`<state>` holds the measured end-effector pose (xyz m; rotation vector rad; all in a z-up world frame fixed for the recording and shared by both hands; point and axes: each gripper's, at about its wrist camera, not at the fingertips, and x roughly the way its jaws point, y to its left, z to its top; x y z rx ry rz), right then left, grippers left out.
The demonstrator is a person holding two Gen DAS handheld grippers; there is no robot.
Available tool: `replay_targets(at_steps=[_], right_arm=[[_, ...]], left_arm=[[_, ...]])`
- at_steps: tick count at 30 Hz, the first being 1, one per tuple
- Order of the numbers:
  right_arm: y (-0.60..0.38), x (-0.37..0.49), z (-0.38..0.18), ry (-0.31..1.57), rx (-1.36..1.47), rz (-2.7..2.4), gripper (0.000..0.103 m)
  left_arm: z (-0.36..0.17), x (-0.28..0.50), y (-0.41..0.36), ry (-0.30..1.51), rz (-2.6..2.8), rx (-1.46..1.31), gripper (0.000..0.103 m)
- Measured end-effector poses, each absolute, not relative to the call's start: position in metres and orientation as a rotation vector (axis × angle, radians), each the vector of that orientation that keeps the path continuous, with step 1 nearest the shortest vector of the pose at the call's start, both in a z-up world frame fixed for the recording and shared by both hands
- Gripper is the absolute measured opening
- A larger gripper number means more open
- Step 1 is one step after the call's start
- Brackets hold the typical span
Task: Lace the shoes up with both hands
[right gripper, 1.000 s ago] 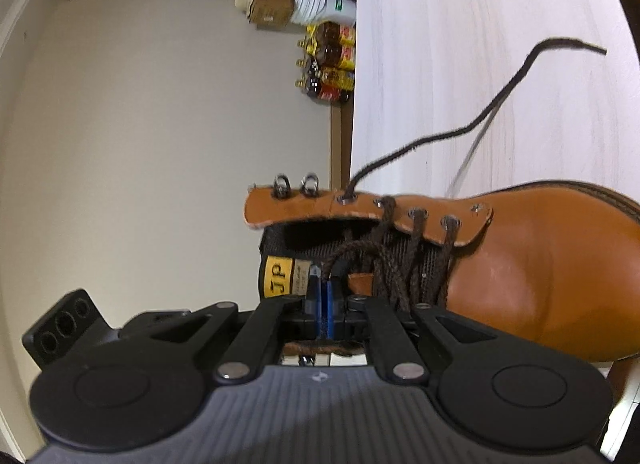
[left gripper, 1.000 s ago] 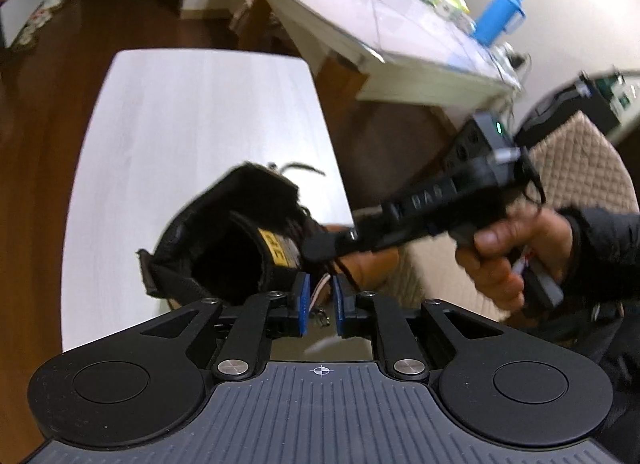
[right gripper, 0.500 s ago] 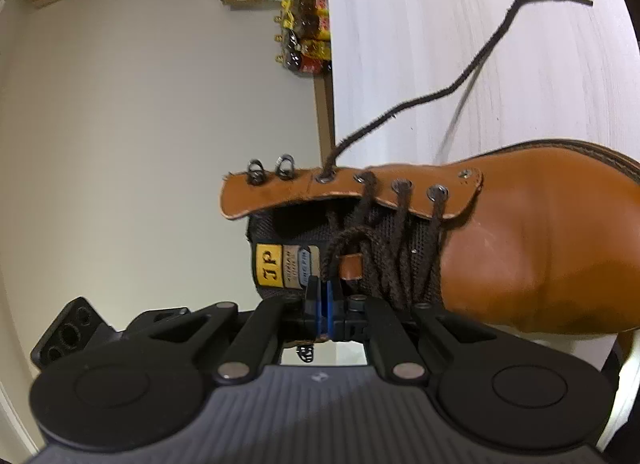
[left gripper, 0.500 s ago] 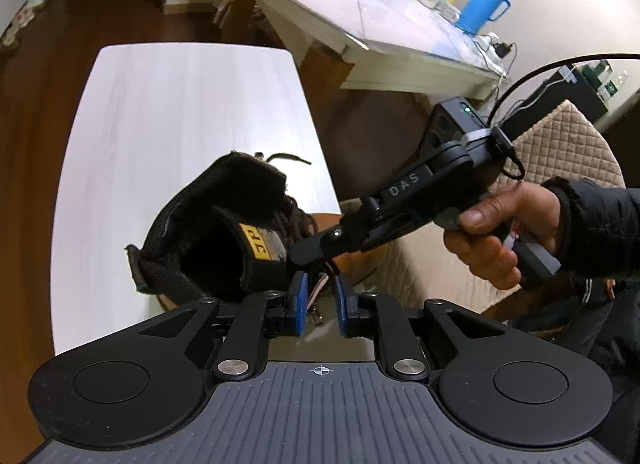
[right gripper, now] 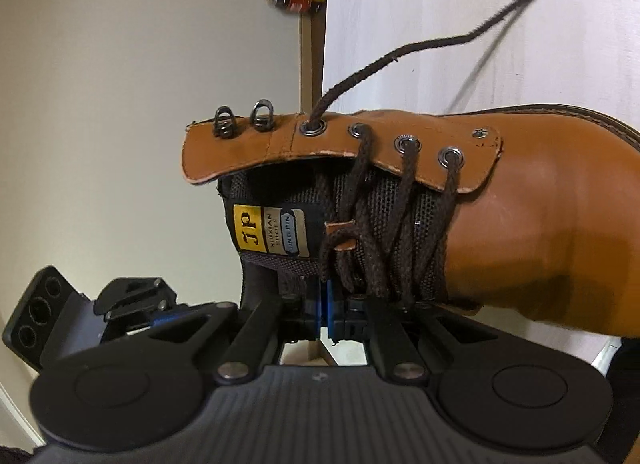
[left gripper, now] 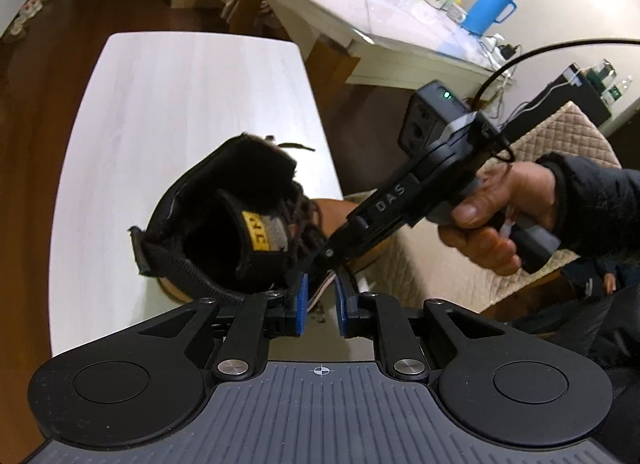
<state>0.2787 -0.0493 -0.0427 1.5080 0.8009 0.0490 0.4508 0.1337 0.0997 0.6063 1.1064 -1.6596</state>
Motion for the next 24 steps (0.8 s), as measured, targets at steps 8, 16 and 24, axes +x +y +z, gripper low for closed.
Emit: replay_targets(at_steps=[8,16,24], right_arm=[[-0.053,0.272,-0.036,0.792,1.491,0.032,0.004],[-0.050,0.269,-0.033,0.799,1.480,0.024,0.004],[-0.049,0.269,-0.031,0.806,1.468,0.019,0.004]], left_arm=[[0.103,0.444,0.165,1.219,-1.622,0.432,0.014],[0.046,0.424,0.155,1.285,-1.373,0.360,0.014],[0.032,0.425,0.139,1.290,-1.319,0.341,0.009]])
